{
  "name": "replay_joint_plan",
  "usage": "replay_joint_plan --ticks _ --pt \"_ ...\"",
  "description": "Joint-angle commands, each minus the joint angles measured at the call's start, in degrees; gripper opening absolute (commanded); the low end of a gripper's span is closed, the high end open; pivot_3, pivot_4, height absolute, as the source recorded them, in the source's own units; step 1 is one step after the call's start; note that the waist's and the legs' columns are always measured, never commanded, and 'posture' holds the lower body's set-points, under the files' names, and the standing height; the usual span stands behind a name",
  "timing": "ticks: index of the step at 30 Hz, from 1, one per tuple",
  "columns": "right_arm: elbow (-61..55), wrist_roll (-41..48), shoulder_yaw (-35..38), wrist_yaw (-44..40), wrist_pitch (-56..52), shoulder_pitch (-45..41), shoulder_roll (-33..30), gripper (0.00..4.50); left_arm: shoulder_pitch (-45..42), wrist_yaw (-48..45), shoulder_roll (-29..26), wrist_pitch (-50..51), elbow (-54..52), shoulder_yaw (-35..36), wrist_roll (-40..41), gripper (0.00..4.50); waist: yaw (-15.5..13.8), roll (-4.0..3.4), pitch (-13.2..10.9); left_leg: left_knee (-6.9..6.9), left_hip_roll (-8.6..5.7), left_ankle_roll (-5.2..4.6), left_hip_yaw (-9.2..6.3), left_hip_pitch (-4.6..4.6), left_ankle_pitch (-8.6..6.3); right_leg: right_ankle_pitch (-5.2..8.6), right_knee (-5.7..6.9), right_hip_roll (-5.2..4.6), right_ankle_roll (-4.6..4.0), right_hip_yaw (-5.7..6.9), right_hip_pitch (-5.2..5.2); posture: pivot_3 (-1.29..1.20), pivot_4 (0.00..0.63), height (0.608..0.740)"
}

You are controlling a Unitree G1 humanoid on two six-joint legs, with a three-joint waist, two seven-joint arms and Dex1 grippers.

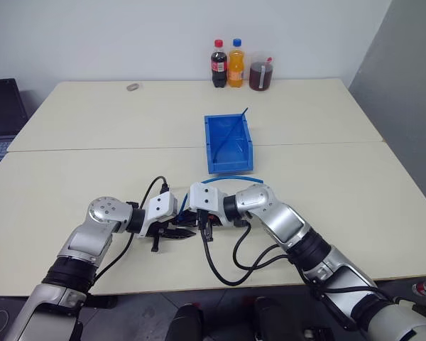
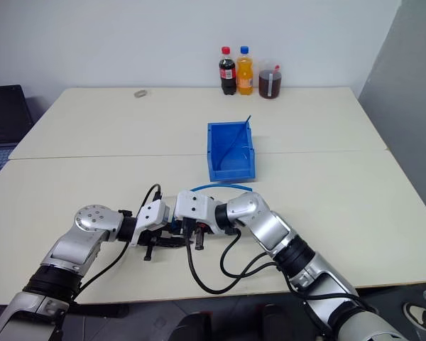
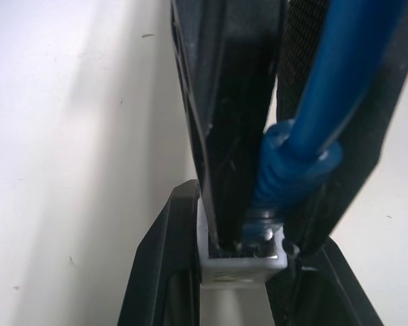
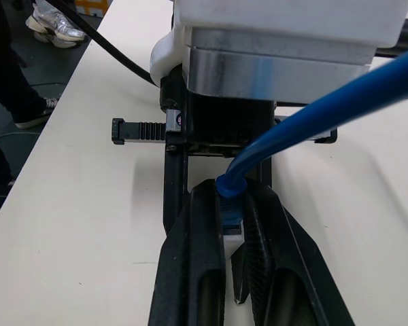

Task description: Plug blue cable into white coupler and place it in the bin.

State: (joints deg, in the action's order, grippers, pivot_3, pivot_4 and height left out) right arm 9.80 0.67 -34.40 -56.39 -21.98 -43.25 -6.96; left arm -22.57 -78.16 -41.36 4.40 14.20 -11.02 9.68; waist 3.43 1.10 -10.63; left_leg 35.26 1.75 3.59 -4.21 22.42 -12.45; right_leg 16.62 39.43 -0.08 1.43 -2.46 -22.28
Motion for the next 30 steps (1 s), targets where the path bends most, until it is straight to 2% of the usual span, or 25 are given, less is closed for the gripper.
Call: replay_joint_plan --ticks 1,10,16,23,27,29,30 --pt "5.2 -3.3 -5.5 -2.4 -3.7 0.5 0.3 0.11 1.3 -0.3 -0.8 0.6 0.9 -1.6 -1.9 0.82 0.0 0.02 0.2 0.0 0.0 0.0 0.0 -0.01 0.0 0.01 0.01 0.0 -0.01 0.0 0.0 0.0 0.15 0.74" --pt "8.7 -6.3 -7.1 -4.1 -3.7 1.7 -2.6 0.11 2.1 0.0 -1.1 0.3 0.8 -1.0 -2.0 0.82 0.2 -0.03 1.0 -0.15 0.02 -0.01 0.04 -0.43 -0.01 0.24 0.09 0.03 0.09 -0.05 0.23 0.0 0.15 0.74" --pt "9.8 -6.6 -7.8 -3.7 -3.6 3.1 -2.1 0.11 2.2 0.3 -1.1 0.4 0.7 -1.0 -1.9 0.82 0.2 -0.08 1.4 -0.19 0.02 -0.02 0.05 -0.49 -0.01 0.28 0.06 0.03 0.06 -0.06 0.28 0.0 0.15 0.74" --pt "7.3 -4.5 -3.7 -1.2 -3.1 3.6 -0.8 0.11 2.9 1.2 -1.4 -1.2 0.6 -0.9 -2.5 0.82 0.2 -0.14 1.7 -0.26 0.04 -0.02 0.05 -0.6 -0.01 0.33 0.06 0.04 0.01 -0.05 0.33 0.0 0.15 0.74" --pt "2.9 -2.4 1.6 2.0 -0.9 4.7 -0.4 0.11 3.6 3.2 -1.2 -1.1 1.1 -0.2 -2.5 0.82 0.1 -0.15 1.6 -0.27 0.05 -0.02 0.03 -0.58 -0.01 0.35 0.06 0.05 -0.01 -0.03 0.33 0.0 0.15 0.74" --pt "-0.7 -1.6 3.1 2.4 -1.1 6.1 -1.1 0.11 3.8 3.5 -1.3 0.1 0.9 0.5 -1.5 1.54 0.1 -0.14 1.6 -0.27 0.05 -0.02 0.03 -0.56 -0.01 0.35 0.06 0.05 -0.01 -0.03 0.32 0.0 0.15 0.74" --pt "-2.1 -1.4 3.5 2.4 -1.4 6.7 -1.6 0.11 3.9 3.5 -1.3 0.5 0.7 0.8 -1.1 1.62 0.0 -0.17 1.6 -0.27 0.05 -0.02 0.02 -0.55 -0.01 0.35 0.06 0.05 -0.01 -0.02 0.32 0.0 0.15 0.74"
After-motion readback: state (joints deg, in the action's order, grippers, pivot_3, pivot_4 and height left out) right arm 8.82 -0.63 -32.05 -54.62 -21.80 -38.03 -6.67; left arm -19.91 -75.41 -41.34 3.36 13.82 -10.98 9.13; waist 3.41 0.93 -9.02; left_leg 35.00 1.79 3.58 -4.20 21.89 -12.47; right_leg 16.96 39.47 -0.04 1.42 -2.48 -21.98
